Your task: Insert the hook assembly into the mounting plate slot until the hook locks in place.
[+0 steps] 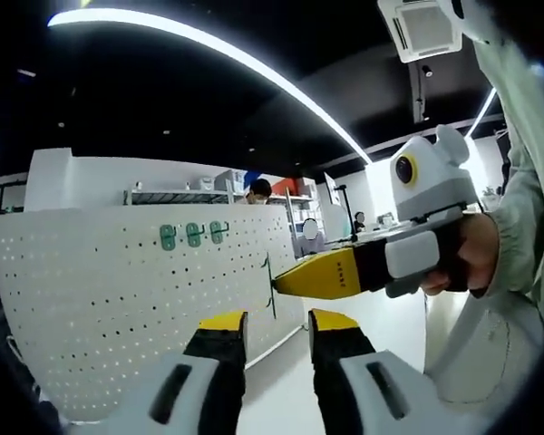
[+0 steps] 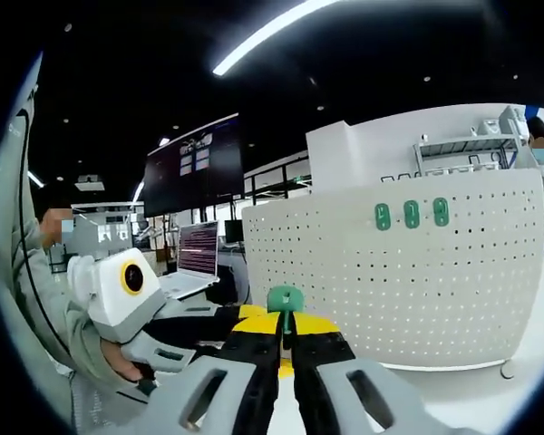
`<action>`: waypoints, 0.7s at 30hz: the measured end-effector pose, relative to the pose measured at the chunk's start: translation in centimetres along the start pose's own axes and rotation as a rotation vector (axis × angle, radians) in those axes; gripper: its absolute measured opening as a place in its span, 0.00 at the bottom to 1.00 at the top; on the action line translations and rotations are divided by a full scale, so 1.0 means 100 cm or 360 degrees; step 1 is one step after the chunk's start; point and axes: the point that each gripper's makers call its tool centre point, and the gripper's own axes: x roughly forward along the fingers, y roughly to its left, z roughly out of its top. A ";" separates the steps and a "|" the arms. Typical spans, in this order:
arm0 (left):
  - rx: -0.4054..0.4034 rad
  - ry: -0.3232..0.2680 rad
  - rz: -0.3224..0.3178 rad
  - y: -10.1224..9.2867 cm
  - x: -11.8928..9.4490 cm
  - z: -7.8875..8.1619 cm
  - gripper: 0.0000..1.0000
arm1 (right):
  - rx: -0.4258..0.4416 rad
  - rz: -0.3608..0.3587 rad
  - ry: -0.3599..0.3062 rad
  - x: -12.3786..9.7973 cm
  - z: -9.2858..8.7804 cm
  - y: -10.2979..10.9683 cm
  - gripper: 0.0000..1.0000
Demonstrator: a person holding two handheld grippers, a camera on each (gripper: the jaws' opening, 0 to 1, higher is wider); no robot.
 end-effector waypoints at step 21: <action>-0.0013 0.0135 0.0264 0.029 -0.033 -0.026 0.65 | -0.0102 -0.0123 0.0039 -0.003 0.001 -0.027 0.01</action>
